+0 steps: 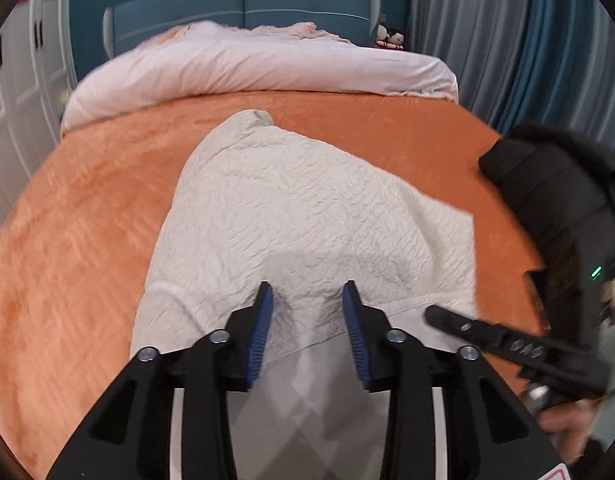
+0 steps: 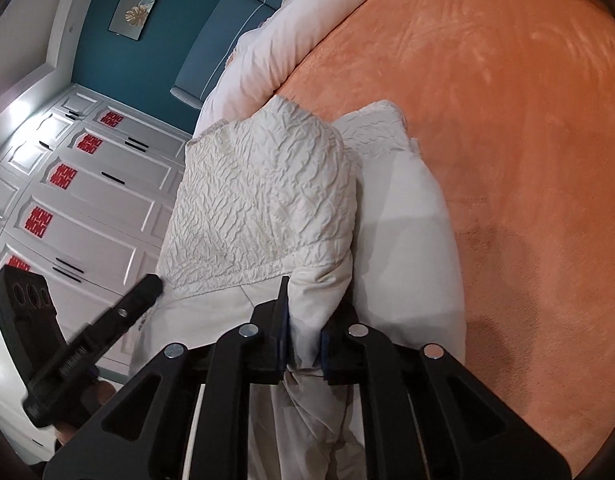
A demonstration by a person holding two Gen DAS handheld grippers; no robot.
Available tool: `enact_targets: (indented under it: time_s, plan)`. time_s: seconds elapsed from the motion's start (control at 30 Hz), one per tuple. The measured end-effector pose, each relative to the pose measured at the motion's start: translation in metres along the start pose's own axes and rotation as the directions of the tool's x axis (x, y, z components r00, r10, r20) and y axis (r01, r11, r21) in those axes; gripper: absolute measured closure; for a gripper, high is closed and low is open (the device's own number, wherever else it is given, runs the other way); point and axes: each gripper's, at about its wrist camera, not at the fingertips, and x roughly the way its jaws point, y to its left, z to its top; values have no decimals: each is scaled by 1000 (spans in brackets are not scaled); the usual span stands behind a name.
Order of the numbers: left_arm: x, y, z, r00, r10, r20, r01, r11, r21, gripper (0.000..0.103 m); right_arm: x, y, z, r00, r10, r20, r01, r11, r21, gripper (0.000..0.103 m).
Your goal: Fold large clothes
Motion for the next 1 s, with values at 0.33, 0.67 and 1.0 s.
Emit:
enact_targets:
  time_s: [0.33, 0.67, 1.0]
  plan:
    - [8, 5, 0, 999, 51, 11, -50, 998, -34, 61, -48, 72, 19, 961, -203, 187, 236, 956, -172, 88]
    - [12, 12, -1, 999, 48, 4, -48, 998, -36, 61, -36, 76, 15, 904, -371, 213, 409, 896, -173, 86]
    - [15, 8, -6, 997, 72, 24, -72, 997, -21, 61, -54, 119, 48, 876, -350, 333, 441, 861, -253, 86]
